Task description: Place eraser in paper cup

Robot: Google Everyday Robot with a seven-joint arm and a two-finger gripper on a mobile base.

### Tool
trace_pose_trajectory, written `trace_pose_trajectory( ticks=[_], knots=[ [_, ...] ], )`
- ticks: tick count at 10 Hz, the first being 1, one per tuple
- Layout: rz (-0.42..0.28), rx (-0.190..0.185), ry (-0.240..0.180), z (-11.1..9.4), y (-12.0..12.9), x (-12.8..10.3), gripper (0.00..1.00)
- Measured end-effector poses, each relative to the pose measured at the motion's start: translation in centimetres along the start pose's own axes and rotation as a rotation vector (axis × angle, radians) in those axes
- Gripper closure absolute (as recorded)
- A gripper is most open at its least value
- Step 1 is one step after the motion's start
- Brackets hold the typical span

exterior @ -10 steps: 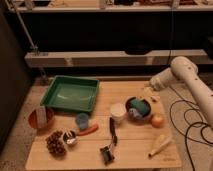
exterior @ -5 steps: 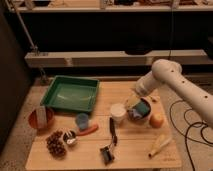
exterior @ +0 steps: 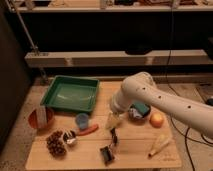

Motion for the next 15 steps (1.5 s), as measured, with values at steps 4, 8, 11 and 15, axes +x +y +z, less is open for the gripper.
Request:
trace_pose_trajectory(
  ticks=[4,8,11,15],
  knots=[
    [-0.029,-0.002,0.006,0.4,1.1,-0.7,0.20],
    [-0.030,-0.002,0.006,0.3,1.0,-0.7,0.20],
    [-0.099,-0.003,0.004,0.2,-0.4,-3.1,0.20],
    [-0.249,-0.025,-0.029,1.7,-2.7,-13.2,0.20]
  ],
)
